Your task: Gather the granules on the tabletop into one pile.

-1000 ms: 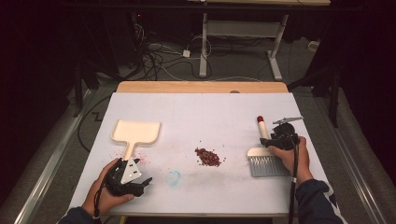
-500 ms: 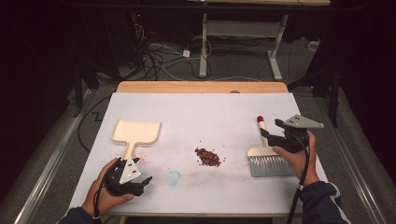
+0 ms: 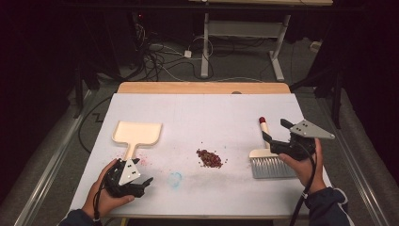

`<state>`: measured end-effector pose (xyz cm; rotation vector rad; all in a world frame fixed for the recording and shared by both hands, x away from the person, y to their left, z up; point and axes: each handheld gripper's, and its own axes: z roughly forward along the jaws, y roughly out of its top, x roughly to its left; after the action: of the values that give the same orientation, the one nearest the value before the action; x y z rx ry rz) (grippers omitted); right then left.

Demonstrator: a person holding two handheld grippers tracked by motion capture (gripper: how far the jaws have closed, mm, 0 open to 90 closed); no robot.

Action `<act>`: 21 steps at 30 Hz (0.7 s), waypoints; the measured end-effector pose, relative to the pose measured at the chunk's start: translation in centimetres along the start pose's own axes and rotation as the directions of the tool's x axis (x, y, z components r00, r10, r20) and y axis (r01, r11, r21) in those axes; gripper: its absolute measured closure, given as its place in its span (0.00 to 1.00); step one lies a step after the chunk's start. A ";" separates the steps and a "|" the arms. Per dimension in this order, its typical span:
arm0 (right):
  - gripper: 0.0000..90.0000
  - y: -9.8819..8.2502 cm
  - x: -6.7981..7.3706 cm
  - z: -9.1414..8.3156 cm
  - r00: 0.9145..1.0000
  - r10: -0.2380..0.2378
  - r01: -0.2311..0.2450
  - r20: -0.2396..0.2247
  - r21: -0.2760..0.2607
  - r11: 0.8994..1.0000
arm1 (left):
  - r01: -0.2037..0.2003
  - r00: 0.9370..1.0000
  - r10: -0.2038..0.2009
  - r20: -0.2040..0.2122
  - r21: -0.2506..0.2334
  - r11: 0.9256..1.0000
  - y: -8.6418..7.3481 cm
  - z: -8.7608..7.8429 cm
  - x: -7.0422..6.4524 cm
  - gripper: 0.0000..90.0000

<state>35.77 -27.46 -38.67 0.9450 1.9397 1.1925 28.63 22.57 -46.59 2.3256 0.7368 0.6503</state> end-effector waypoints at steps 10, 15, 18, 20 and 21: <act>0.24 -0.4 0.9 -1.9 0.999 -0.035 0.035 0.012 -0.030 0.999 | 0.000 1.000 0.000 -0.002 -0.004 1.000 0.1 -0.1 -0.1 0.23; 0.23 -0.9 1.5 -2.6 0.998 -0.065 0.064 -0.015 -0.053 0.997 | 0.004 1.000 -0.004 -0.001 -0.008 1.000 0.1 0.0 0.0 0.23; 0.23 -1.1 2.1 -2.8 0.996 -0.089 0.088 -0.024 -0.059 0.994 | 0.002 1.000 -0.002 -0.001 -0.011 1.000 0.2 0.0 -0.1 0.23; 0.23 -1.2 2.6 -2.9 0.996 -0.088 0.086 -0.035 -0.056 0.995 | 0.000 1.000 0.000 -0.002 -0.009 1.000 0.2 0.0 -0.1 0.23; 0.23 -1.2 2.9 -2.9 0.995 -0.093 0.091 -0.039 -0.054 0.994 | 0.000 1.000 0.000 -0.002 -0.009 1.000 0.2 -0.1 -0.1 0.23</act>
<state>31.61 -26.71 -39.19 0.8004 1.9533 1.2129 28.60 22.42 -46.46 2.3168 0.7329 0.6547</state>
